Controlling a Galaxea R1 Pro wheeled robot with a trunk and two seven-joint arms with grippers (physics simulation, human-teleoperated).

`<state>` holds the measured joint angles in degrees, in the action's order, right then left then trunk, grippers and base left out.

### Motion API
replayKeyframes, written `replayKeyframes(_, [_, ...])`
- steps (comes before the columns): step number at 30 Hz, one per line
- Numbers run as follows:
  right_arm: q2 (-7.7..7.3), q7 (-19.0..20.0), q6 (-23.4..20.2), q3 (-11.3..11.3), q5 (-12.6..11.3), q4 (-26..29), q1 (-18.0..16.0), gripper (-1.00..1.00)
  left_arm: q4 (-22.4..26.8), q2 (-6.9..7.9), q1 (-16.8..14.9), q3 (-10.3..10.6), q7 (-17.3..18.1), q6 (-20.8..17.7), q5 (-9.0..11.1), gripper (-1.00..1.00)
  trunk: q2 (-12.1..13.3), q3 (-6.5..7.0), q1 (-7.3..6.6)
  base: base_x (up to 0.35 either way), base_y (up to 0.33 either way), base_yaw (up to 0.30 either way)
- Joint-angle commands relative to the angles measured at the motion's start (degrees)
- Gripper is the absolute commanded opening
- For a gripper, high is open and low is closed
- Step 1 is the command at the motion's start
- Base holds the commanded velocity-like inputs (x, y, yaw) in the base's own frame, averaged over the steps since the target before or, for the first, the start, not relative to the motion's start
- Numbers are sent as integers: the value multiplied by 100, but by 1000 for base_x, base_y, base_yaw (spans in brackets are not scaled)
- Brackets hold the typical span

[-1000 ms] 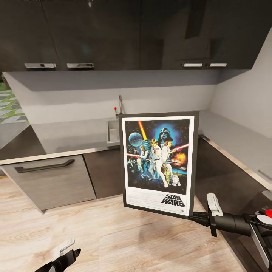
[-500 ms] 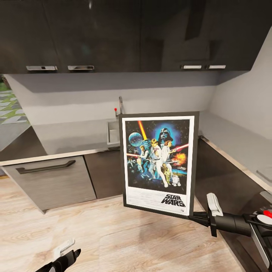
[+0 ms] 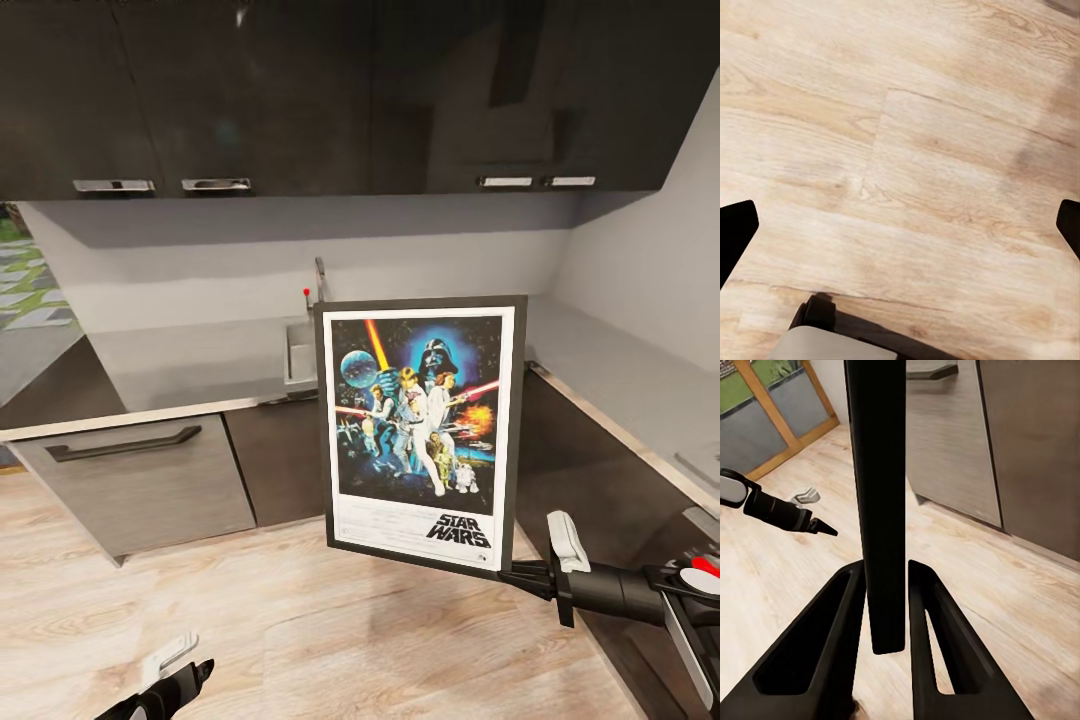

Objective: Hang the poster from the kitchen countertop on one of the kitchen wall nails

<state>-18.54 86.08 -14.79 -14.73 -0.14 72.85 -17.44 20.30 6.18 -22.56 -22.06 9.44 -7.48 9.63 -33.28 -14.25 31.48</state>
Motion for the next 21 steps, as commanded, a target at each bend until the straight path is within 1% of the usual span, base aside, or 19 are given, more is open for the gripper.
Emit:
replayKeyframes(1, [0, 33, -77, -3, -3, 1, -5, -100, 9, -3, -3, -36, 32, -52, 47, 100, 34, 10, -21, 0, 0, 0])
replayKeyframes(21, [0, 32, -77, -3, -3, 1, -5, -100, 7, -3, -3, -36, 33, -52, 47, 100, 836, 369, -460, 0, 0, 0])
